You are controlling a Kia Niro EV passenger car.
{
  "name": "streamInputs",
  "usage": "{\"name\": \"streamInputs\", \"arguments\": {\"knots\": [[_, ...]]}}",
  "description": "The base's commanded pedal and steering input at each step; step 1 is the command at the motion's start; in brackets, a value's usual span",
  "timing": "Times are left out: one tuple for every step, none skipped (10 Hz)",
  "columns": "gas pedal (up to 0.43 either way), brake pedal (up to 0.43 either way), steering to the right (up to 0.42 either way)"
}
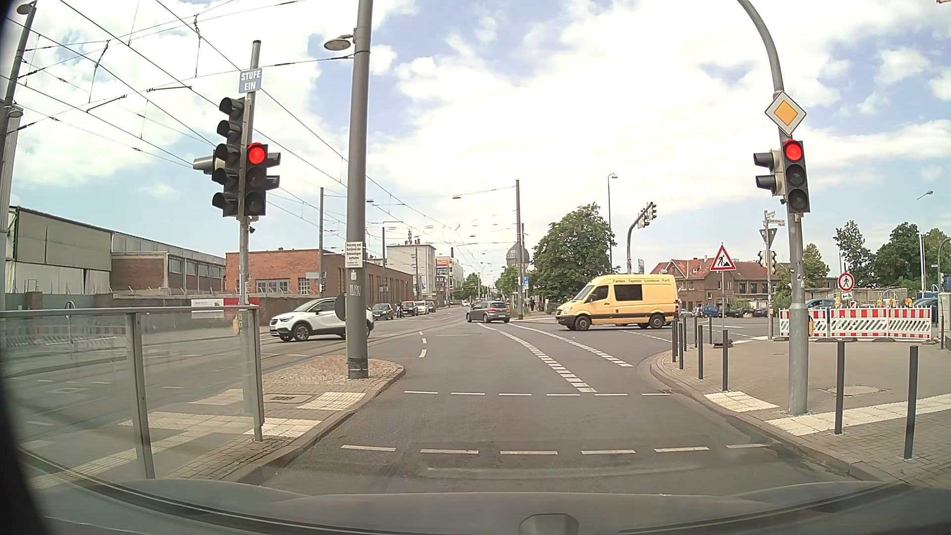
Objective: Follow the waypoints while adhering to traffic rules and regulations
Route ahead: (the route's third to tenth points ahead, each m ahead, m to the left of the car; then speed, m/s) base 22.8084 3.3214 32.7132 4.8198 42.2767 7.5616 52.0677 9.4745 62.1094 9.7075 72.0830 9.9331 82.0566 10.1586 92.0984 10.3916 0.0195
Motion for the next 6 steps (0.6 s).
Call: {"name": "streamInputs", "arguments": {"knots": [[0.000, 0.287, -0.003], [0.000, 0.287, -0.003], [0.000, 0.287, -0.009], [0.000, 0.287, -0.007], [0.000, 0.287, -0.008], [0.000, 0.287, -0.009]]}}
